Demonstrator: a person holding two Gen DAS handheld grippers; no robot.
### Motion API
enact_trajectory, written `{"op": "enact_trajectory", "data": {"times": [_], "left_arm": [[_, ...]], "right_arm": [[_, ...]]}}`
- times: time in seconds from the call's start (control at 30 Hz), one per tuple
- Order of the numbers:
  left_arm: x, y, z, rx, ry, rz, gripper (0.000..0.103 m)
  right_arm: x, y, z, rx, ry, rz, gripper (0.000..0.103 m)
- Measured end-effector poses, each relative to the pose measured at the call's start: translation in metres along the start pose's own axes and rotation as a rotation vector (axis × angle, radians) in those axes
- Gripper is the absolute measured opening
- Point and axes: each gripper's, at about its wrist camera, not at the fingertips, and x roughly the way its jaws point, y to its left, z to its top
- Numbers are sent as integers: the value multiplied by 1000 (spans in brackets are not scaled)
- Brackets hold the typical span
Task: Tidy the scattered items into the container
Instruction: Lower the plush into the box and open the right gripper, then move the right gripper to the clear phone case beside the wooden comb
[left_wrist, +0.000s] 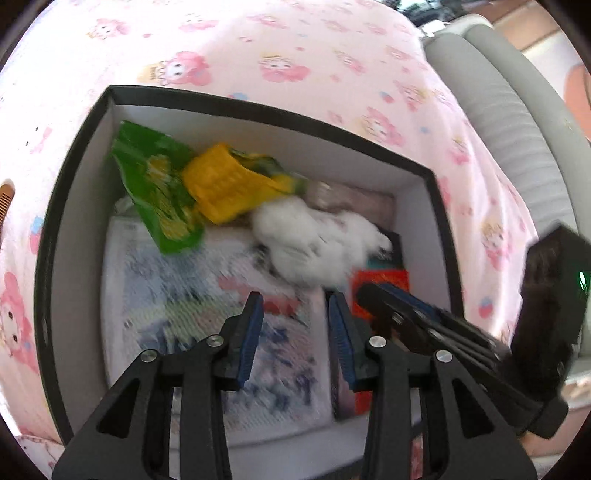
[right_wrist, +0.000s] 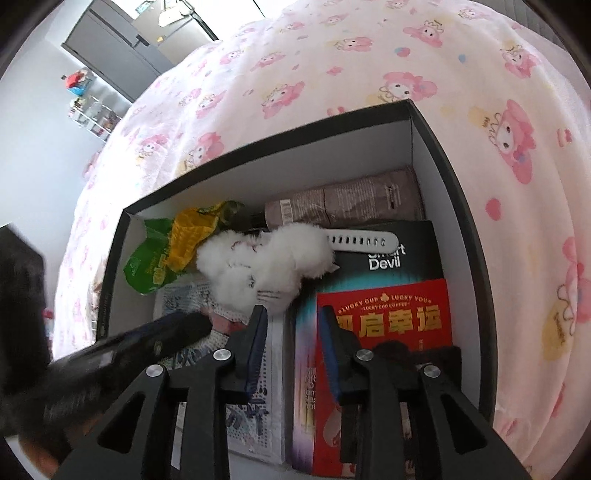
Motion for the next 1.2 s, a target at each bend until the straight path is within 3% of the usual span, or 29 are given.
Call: {"op": "enact_trajectory", "data": {"times": [0.13, 0.3, 0.47, 0.63, 0.97, 1.2], "left_arm": [[-27, -8, -25, 32, -43, -55, 39], [-65, -16, -54, 101, -79, -113, 42], [-96, -27, -86, 198, -100, -103, 42], [-121, -19, -116, 255, -96, -81, 42], [-153, 23, -127, 238, -134, -75, 42], [-178, 79, -136, 132, -184, -19, 42]], "right_arm": [[-19, 13, -22, -32, -21, -40, 28], [-69, 31, -63, -57, -138, -29, 29], [-96, 44, -108, -41, -194, -5, 29], [-101, 58, -143, -48, -170, 40, 29], [-113, 116, -168, -178, -179, -16, 29], [-89, 172, -171, -281, -119, 0, 29]]}}
